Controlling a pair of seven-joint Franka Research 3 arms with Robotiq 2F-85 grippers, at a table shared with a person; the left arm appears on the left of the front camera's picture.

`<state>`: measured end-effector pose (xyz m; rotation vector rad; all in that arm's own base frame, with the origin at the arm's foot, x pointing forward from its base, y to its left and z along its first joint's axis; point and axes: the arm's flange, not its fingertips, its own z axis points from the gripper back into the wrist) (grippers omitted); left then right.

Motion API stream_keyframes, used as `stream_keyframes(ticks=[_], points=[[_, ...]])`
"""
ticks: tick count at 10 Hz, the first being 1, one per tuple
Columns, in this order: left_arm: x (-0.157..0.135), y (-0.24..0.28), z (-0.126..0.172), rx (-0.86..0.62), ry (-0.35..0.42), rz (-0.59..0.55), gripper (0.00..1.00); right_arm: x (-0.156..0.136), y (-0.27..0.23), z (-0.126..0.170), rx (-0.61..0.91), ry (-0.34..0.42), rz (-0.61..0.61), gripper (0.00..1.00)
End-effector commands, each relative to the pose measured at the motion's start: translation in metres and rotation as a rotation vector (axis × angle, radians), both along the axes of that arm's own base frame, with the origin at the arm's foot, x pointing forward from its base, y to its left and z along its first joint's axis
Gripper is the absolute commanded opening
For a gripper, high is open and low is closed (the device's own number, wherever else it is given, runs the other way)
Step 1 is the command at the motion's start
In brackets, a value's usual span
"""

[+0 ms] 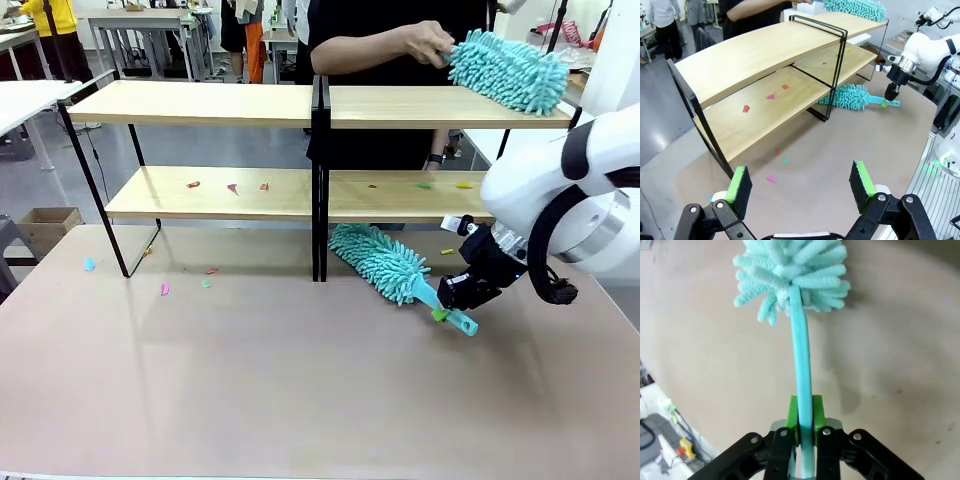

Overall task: Clean the shelves.
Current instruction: Clean another randomly selected level of the Shelf with the Duster.

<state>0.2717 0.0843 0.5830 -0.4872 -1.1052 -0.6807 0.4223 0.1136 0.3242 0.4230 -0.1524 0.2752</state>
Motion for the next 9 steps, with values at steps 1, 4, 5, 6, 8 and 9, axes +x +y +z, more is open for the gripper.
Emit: stream_keyframes(ticks=[1, 4, 5, 6, 8, 9], points=[[0.0, 0.0, 0.0, 0.003, 0.001, 0.0, 1.0, 0.003, -0.007, 0.002, -0.022, -0.012, -0.15, 0.13], [0.0, 0.0, 0.0, 0.003, 0.001, 0.0, 1.0, -0.012, -0.039, 0.008, -0.083, -0.016, -0.273, 0.13], [0.0, 0.0, 0.0, 0.003, 0.001, 0.0, 1.0, -0.026, -0.053, 0.015, -0.121, -0.02, -0.347, 0.13], [0.0, 0.0, 0.0, 0.003, 0.001, 0.0, 1.0, -0.042, -0.065, 0.022, -0.146, -0.024, -0.394, 0.13], [0.0, 0.0, 0.0, 0.003, 0.001, 0.0, 1.0, -0.074, -0.088, 0.032, -0.204, -0.017, -0.505, 0.13], [0.0, 0.0, 0.0, 0.003, 0.001, 0.0, 1.0, -0.089, -0.097, 0.038, -0.237, -0.051, -0.593, 0.13]])
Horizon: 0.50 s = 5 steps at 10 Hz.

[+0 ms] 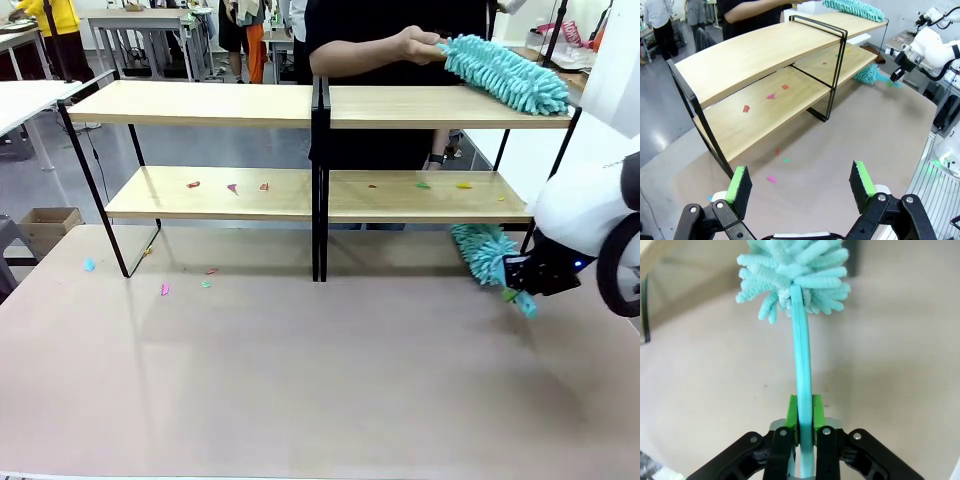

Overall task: Clean the shelves.
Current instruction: Clean another randomly selected level of the Shelf with the Duster.

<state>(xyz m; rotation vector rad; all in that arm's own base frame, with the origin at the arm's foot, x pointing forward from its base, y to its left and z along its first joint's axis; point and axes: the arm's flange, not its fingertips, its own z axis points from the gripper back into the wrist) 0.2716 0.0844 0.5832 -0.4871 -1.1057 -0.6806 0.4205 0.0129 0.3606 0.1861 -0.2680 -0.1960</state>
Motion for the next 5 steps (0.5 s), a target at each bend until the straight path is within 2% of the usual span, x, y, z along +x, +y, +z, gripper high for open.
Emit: stream_keyframes(ticks=[1, 3, 5], points=[[0.0, 0.0, 0.0, 0.003, 0.002, 0.0, 1.0, -0.098, -0.001, 0.003, -0.079, -0.013, -0.15, 0.13], [0.0, 0.0, 0.0, 0.003, 0.002, 0.0, 1.0, -0.107, 0.002, 0.003, -0.049, -0.02, -0.08, 0.13], [0.0, 0.0, 0.0, 0.003, 0.002, 0.0, 1.0, -0.107, 0.011, 0.003, 0.037, 0.016, 0.07, 0.13]])
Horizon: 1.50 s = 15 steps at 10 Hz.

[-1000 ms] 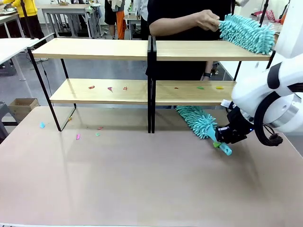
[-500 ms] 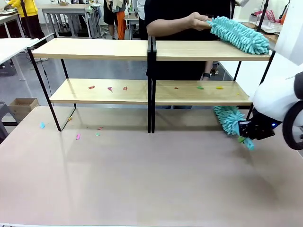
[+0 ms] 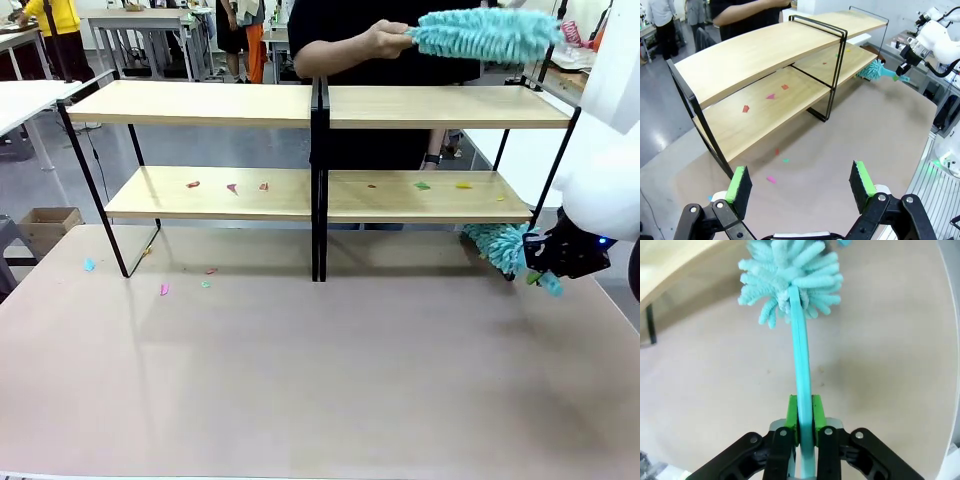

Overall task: Clean the shelves.
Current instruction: Clean another randomly selected level of the Shelf with the Duster.

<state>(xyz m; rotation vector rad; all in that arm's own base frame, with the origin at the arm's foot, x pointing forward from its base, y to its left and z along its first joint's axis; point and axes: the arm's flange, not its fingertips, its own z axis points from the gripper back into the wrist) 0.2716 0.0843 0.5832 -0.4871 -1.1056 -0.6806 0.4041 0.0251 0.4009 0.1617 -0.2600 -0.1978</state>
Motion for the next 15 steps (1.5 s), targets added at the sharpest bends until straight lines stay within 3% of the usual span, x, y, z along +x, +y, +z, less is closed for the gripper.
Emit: stream_keyframes(ticks=[1, 4, 6, 8, 9, 12, 14, 15], points=[[0.0, 0.0, 0.0, 0.003, 0.002, 0.0, 1.0, -0.093, 0.001, -0.034, 0.13, 0.042, 0.171, 0.13], [0.0, 0.0, 0.0, 0.003, 0.002, 0.0, 1.0, -0.111, -0.008, -0.024, 0.16, 0.06, 0.186, 0.13], [0.0, 0.0, 0.0, 0.003, 0.002, 0.0, 1.0, -0.126, -0.016, -0.014, 0.217, 0.062, 0.264, 0.13], [0.0, 0.0, 0.0, 0.003, 0.002, 0.0, 1.0, -0.151, -0.033, 0.007, 0.293, 0.181, 0.453, 0.13], [0.0, 0.0, 0.0, 0.003, 0.002, 0.0, 1.0, -0.169, -0.055, 0.021, 0.319, 0.26, 0.541, 0.13], [0.0, 0.0, 0.0, 0.003, 0.002, 0.0, 1.0, -0.214, -0.143, 0.055, 0.466, 0.394, 0.836, 0.13], [0.0, 0.0, 0.0, 0.003, 0.002, 0.0, 1.0, -0.224, -0.188, 0.058, 0.587, 0.582, 0.969, 0.13], [0.0, 0.0, 0.0, 0.003, 0.002, 0.0, 1.0, -0.224, -0.205, 0.056, 0.614, 0.597, 0.992, 0.13]])
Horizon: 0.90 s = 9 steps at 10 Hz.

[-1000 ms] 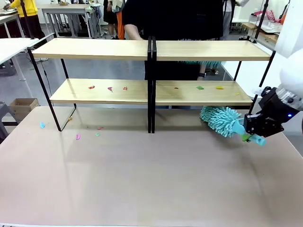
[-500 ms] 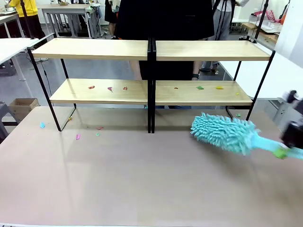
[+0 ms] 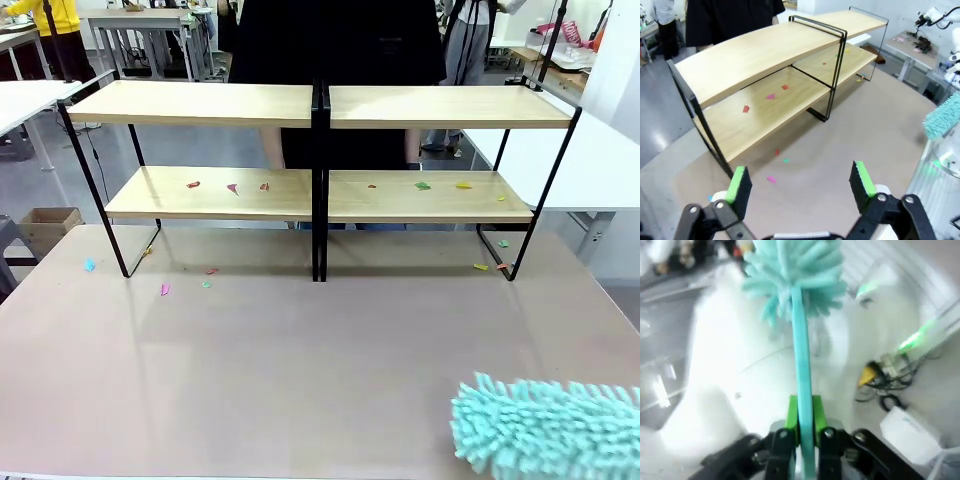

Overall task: Clean the shelves.
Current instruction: Clean another randomly selected level of the Shelf with the Duster.

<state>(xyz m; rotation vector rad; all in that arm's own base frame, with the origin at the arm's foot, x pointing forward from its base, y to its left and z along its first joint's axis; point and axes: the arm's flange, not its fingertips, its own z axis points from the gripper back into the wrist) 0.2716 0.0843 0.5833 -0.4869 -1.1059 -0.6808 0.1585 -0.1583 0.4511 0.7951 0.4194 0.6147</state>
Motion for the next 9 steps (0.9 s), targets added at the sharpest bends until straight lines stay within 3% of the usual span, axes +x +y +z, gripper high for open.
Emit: stream_keyframes(ticks=[1, 3, 6, 8, 9], points=[[0.0, 0.0, -0.001, 0.003, 0.002, 0.0, 1.0, 0.018, -0.041, 0.005, 0.04, 0.05, 0.117, 0.13], [0.0, 0.0, -0.001, 0.003, 0.002, 0.0, 1.0, 0.018, -0.063, -0.003, 0.145, 0.039, 0.104, 0.13], [0.0, 0.0, -0.001, 0.003, 0.002, 0.0, 1.0, 0.015, -0.045, -0.006, 0.087, 0.04, 0.088, 0.13], [0.0, 0.0, -0.001, 0.003, 0.002, 0.0, 1.0, 0.027, -0.046, -0.012, 0.094, 0.045, 0.068, 0.13], [0.0, 0.0, -0.001, 0.003, 0.002, 0.0, 1.0, 0.038, -0.038, -0.012, 0.11, 0.008, 0.075, 0.13]])
